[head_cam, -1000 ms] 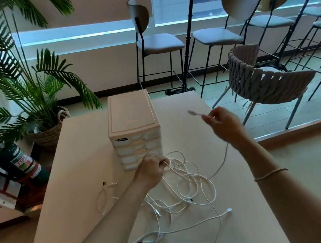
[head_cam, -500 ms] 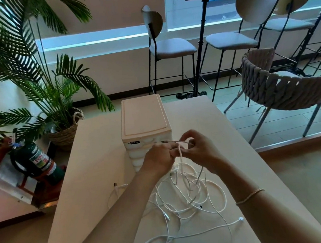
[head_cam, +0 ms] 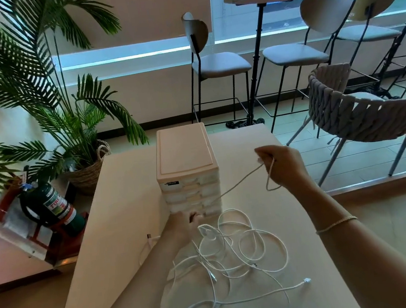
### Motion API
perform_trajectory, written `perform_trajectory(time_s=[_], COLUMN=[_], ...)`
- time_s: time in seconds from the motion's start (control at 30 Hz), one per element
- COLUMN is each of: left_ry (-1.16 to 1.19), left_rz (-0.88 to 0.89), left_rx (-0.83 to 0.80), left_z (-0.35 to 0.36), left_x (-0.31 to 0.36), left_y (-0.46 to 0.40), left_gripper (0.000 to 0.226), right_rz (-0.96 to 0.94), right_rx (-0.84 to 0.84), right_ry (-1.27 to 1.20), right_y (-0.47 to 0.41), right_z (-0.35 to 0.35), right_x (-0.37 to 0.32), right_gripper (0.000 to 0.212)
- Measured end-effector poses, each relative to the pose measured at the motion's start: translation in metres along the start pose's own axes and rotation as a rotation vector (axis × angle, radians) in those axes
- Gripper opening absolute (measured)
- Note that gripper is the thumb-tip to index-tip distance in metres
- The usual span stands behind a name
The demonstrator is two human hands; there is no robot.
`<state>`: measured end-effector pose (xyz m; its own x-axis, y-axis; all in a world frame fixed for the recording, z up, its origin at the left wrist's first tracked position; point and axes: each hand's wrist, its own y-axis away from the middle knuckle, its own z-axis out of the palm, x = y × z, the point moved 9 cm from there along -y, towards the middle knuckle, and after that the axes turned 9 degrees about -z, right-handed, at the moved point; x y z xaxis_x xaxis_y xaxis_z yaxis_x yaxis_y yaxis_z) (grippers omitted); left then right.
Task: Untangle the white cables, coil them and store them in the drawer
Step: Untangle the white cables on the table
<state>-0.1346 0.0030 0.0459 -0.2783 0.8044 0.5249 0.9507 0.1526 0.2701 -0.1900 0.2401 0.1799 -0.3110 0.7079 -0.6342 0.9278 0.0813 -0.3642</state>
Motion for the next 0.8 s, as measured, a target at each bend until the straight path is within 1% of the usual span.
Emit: perform_trajectory(time_s=[0.07, 0.1, 0.13, 0.17, 0.23, 0.27, 0.3, 0.33, 0.37, 0.47, 0.5, 0.53, 0.6, 0.67, 0.7, 0.73, 0.8], left_ry=[-0.01, -0.015, -0.012, 0.002, 0.052, 0.077, 0.096, 0.116, 0.138, 0.179, 0.194, 0.204, 0.198, 0.199, 0.214, 0.225, 0.207], left_rz=[-0.063, -0.094, -0.113, -0.124, -0.111, -0.081, -0.045, -0.009, 0.027, 0.162, 0.193, 0.215, 0.25, 0.28, 0.287, 0.292, 0.303], left_rx=[-0.006, -0.003, 0.006, 0.018, 0.046, 0.066, 0.092, 0.122, 0.152, 0.203, 0.2, 0.188, 0.162, 0.142, 0.132, 0.126, 0.133], left_z=[0.001, 0.001, -0.001, -0.004, -0.012, -0.017, -0.024, -0.031, -0.038, -0.052, -0.053, -0.053, -0.052, -0.051, -0.051, -0.051, -0.054], left_x=[-0.023, -0.033, -0.039, -0.041, -0.033, -0.023, -0.012, 0.0, 0.01, 0.04, 0.047, 0.053, 0.066, 0.078, 0.083, 0.088, 0.096], left_y=[0.0, -0.001, -0.001, -0.002, -0.003, -0.004, -0.004, -0.004, -0.003, 0.005, 0.006, 0.007, 0.01, 0.015, 0.017, 0.019, 0.022], left_gripper=[0.025, 0.024, 0.025, 0.025, 0.027, 0.028, 0.028, 0.028, 0.027, 0.024, 0.024, 0.025, 0.026, 0.024, 0.024, 0.025, 0.026], right_rz=[-0.003, -0.012, -0.014, 0.007, 0.118, 0.179, 0.224, 0.253, 0.272, 0.267, 0.24, 0.211, 0.172, 0.173, 0.167, 0.149, 0.065], right_rx=[0.097, 0.116, 0.095, 0.031, -0.151, -0.216, -0.237, -0.21, -0.136, 0.169, 0.229, 0.238, 0.165, 0.005, -0.098, -0.199, -0.357], right_ry=[0.078, 0.127, 0.179, 0.232, 0.319, 0.341, 0.348, 0.347, 0.328, 0.164, 0.084, 0.007, -0.216, -0.473, -0.51, -0.48, -0.283], right_y=[-0.005, -0.007, -0.009, -0.011, -0.009, -0.005, -0.001, 0.0, 0.0, 0.004, 0.005, 0.005, 0.006, 0.008, 0.012, 0.016, 0.023], right_z=[-0.022, -0.029, -0.031, -0.028, -0.014, -0.008, -0.006, -0.007, -0.012, -0.029, -0.031, -0.03, -0.021, 0.0, 0.013, 0.028, 0.052], right_x=[0.006, 0.009, 0.013, 0.02, 0.039, 0.048, 0.053, 0.056, 0.055, 0.037, 0.029, 0.021, 0.003, -0.017, -0.027, -0.034, -0.042], right_gripper=[0.027, 0.028, 0.029, 0.031, 0.04, 0.044, 0.048, 0.051, 0.05, 0.044, 0.043, 0.042, 0.038, 0.032, 0.028, 0.024, 0.021])
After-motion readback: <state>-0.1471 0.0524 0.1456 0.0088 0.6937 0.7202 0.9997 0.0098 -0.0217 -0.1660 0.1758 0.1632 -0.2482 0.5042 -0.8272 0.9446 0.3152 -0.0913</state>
